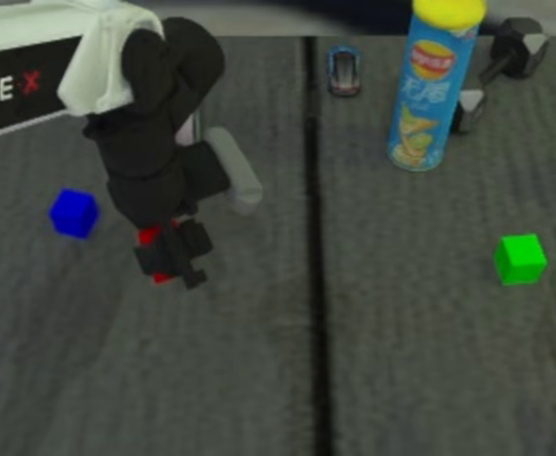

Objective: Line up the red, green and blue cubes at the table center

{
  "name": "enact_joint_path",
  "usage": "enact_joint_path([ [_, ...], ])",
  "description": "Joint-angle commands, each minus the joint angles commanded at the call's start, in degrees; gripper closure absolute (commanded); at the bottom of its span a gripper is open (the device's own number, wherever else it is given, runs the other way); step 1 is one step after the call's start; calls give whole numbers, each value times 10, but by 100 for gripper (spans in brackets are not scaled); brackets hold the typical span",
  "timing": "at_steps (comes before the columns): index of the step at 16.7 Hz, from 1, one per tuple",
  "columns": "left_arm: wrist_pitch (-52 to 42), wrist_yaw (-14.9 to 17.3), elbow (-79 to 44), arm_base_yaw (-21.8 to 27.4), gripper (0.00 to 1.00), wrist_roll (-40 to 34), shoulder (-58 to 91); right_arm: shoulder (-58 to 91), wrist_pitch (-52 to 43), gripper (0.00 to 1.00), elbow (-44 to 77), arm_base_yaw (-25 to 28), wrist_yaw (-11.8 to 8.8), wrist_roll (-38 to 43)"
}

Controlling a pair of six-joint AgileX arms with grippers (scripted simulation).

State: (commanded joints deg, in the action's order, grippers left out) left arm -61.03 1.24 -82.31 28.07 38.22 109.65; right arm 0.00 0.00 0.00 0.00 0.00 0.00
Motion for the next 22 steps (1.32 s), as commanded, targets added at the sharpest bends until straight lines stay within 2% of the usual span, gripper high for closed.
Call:
enact_joint_path([
  [4,-12,2,18,59,100,102,-26,0,0,0,0,0,0,0],
  [7,-15,3,27,86,100,147,-41,0,0,0,0,0,0,0],
  [13,-4,3,32,85,100,150,-37,0,0,0,0,0,0,0],
  [19,109,4,106,87,100,150,2,0,0,0,0,0,0,0],
  [22,135,3,124,88,100,151,12,0,0,0,0,0,0,0],
])
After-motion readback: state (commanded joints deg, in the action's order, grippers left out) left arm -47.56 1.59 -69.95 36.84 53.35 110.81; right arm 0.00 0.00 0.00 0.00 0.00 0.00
